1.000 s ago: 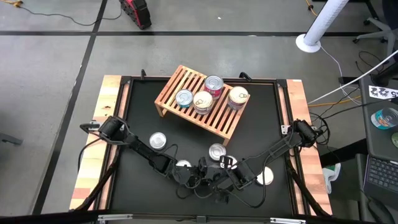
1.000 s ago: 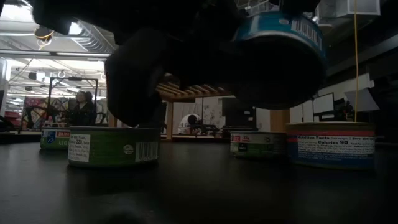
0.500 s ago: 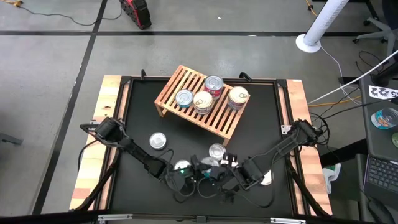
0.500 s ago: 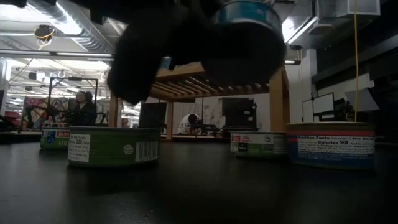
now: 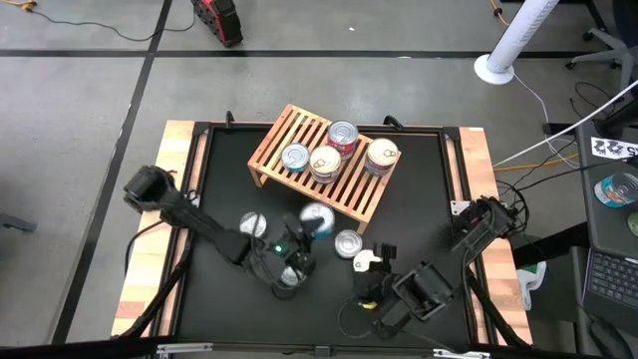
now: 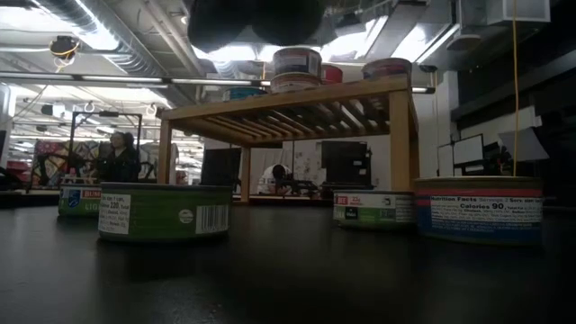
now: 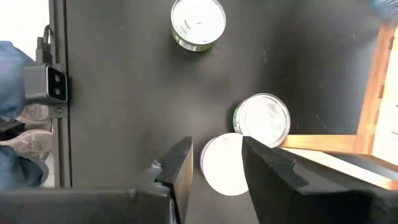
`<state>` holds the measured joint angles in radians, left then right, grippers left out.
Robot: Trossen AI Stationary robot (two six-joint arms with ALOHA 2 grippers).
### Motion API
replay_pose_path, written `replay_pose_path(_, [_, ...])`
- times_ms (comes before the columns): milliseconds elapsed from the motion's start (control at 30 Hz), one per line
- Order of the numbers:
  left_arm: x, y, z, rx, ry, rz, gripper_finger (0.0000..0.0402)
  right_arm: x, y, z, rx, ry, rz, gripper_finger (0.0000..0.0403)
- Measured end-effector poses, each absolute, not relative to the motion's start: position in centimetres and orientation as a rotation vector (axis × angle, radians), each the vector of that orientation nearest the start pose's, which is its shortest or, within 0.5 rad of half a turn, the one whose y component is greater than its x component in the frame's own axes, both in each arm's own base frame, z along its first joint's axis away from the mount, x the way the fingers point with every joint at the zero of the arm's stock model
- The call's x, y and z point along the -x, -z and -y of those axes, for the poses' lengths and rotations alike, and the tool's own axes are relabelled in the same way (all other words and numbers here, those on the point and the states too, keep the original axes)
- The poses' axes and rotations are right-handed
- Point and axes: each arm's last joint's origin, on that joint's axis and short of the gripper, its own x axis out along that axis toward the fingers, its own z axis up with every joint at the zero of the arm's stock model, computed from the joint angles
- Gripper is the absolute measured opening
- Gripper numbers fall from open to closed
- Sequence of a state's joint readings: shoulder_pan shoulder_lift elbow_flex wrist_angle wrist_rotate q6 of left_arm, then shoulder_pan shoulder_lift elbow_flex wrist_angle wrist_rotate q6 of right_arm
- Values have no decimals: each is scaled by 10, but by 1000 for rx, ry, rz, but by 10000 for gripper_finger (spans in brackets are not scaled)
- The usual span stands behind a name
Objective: Stack canned seafood by type on shelf
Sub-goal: Stack the yellow and blue tuna can on top of the yellow and blue tuna can on the shelf
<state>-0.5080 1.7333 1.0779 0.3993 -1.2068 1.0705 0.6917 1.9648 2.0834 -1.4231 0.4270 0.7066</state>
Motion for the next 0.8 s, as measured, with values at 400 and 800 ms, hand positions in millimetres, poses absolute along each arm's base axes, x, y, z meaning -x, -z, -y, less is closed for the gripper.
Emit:
replay_pose_path(400, [-284, -307, 71, -1106, -675, -717, 141, -295, -345, -246, 71, 140, -1075, 138])
replay_pose_path(800, [-286, -300, -2, -949, -616, -858, 129, -297, -345, -243, 78, 157, -1063, 138])
